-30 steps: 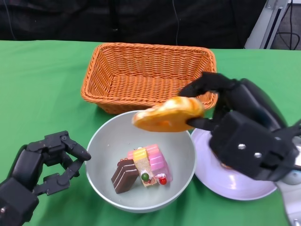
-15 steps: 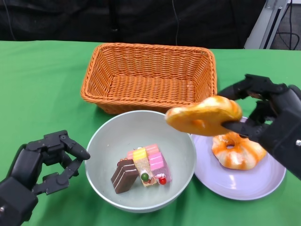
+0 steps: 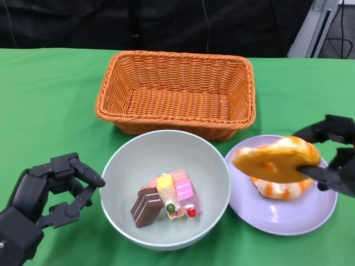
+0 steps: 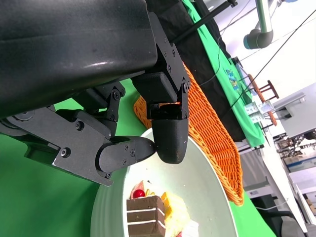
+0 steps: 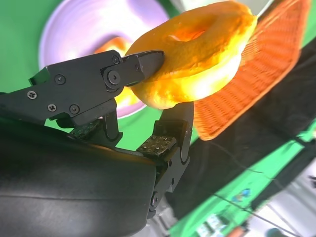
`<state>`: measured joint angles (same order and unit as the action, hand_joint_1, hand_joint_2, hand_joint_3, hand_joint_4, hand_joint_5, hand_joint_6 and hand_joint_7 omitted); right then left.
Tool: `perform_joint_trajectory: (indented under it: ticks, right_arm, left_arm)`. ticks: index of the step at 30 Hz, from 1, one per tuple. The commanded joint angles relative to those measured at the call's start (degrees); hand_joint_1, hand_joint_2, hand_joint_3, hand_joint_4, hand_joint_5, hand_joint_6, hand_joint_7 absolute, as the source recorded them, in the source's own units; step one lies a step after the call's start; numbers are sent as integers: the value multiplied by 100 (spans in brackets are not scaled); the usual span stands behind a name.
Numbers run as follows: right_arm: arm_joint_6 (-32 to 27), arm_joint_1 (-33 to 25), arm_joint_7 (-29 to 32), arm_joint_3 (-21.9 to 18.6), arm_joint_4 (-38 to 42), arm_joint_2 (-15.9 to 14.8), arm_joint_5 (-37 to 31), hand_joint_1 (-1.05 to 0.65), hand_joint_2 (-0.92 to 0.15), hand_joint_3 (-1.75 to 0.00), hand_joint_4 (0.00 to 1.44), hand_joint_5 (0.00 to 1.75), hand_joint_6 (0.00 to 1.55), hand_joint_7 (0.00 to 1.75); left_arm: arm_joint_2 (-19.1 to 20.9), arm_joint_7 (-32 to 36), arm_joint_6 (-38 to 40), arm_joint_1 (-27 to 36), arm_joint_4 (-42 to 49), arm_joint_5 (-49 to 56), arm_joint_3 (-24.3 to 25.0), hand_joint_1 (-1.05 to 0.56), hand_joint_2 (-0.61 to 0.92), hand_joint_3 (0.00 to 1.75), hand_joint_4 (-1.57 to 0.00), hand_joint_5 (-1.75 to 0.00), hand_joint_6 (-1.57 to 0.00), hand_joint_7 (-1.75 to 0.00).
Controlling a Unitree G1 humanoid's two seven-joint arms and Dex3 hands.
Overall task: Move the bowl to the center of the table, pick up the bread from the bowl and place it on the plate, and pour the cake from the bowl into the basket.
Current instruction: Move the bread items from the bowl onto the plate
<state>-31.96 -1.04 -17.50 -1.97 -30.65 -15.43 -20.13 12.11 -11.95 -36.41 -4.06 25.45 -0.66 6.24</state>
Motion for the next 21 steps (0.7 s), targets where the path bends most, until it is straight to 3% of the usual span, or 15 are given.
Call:
perform_joint_trajectory:
  ticks: [1, 11, 21]
  right_arm:
    - [-179, -86, -79, -108, 94, -212, 91, -21, -92, -11, 79, 127, 66, 93]
    - [-893, 65, -546, -7, 599, -762, 323, -24, -92, -16, 80, 125, 64, 90]
    - [-1459, 613, -664, 219, 1276, -964, 526, -24, -92, -20, 80, 121, 68, 87]
  left_arm:
    - [132, 3, -55, -73, 126, -36, 66, -11, 70, 70, -82, -139, -85, -109]
    - [132, 24, -135, -151, 276, -34, 53, -12, 71, 68, -83, -139, -86, -109]
    - [136, 22, -136, -126, 239, -24, 40, -12, 72, 68, -82, -139, -85, -109]
